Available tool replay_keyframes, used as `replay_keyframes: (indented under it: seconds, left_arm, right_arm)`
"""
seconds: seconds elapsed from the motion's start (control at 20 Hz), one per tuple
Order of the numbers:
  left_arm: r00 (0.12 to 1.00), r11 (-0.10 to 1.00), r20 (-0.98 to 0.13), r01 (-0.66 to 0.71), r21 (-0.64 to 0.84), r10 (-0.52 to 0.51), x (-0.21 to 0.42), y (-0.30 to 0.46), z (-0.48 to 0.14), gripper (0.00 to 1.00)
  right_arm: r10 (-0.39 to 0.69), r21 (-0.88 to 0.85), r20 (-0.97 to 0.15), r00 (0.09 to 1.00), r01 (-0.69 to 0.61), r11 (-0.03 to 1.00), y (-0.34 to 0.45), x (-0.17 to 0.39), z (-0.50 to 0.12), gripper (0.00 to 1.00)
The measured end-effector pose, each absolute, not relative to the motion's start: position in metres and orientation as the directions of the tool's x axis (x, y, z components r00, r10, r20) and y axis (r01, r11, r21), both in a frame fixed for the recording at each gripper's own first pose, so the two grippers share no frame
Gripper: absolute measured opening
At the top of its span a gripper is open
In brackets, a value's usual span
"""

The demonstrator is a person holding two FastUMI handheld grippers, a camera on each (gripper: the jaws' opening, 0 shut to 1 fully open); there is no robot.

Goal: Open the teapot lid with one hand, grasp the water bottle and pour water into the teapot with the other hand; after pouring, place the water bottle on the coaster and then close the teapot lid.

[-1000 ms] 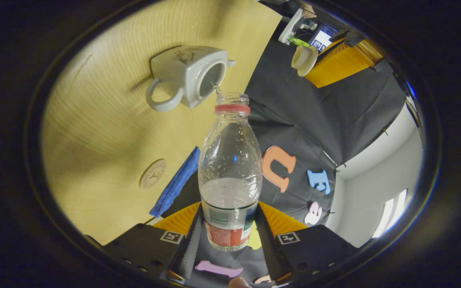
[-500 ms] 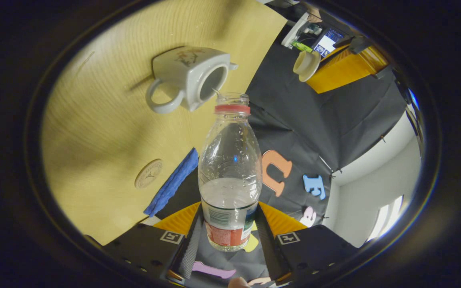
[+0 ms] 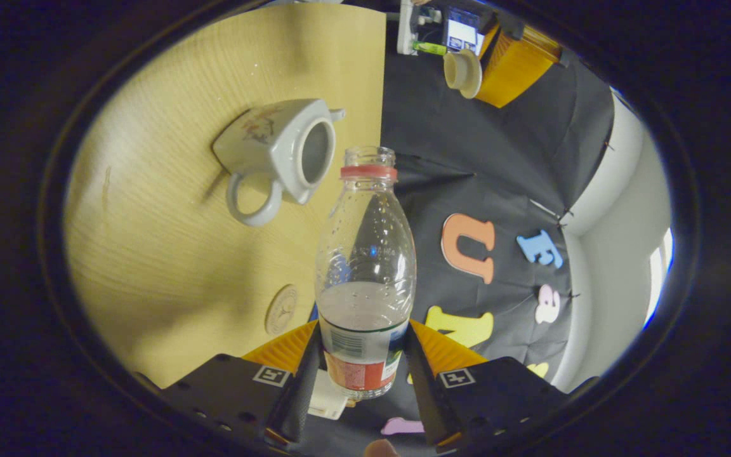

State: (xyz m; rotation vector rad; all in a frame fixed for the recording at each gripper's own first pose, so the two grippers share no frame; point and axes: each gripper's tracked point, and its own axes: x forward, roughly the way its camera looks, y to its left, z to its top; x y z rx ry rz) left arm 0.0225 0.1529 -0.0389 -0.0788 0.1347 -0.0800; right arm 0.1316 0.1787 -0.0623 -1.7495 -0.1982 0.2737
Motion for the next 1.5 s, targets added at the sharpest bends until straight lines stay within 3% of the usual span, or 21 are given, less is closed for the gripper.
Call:
replay_keyframes:
  seconds: [0.15, 0.3, 0.5, 0.75, 1.1, 1.5]
  left_arm:
    - [0.988, 0.993, -0.126, 0.074, -0.091, -0.085, 0.023, 0.15, -0.037, 0.03]
    - [0.988, 0.993, -0.128, 0.072, -0.095, -0.084, 0.023, 0.145, -0.035, 0.03]
    - [0.989, 0.987, -0.103, 0.088, -0.135, -0.102, 0.019, 0.127, -0.023, 0.03]
    - [0.988, 0.988, -0.107, 0.098, -0.12, -0.111, 0.02, 0.12, -0.024, 0.03]
    - [0.989, 0.988, -0.101, 0.092, -0.125, -0.105, 0.021, 0.125, -0.023, 0.03]
    - [0.99, 0.991, -0.113, 0.067, -0.113, -0.08, 0.019, 0.139, -0.027, 0.03]
  right_arm:
    - [0.247, -0.992, -0.124, 0.961, -0.124, -0.018, 0.167, 0.131, -0.07, 0.7]
    - [0.237, -0.938, -0.211, 0.948, -0.265, 0.224, 0.164, 0.126, -0.082, 0.72]
    - [0.311, -0.743, -0.27, 0.911, -0.402, 0.534, 0.173, 0.112, -0.073, 0.72]
    - [0.407, -0.42, -0.221, 0.886, -0.463, 0.78, 0.18, 0.113, -0.033, 0.7]
    - [0.377, -0.095, -0.139, 0.916, -0.391, 0.916, 0.161, 0.177, -0.009, 0.7]
    - [0.335, -0.035, -0.196, 0.922, -0.348, 0.937, 0.161, 0.243, -0.052, 0.7]
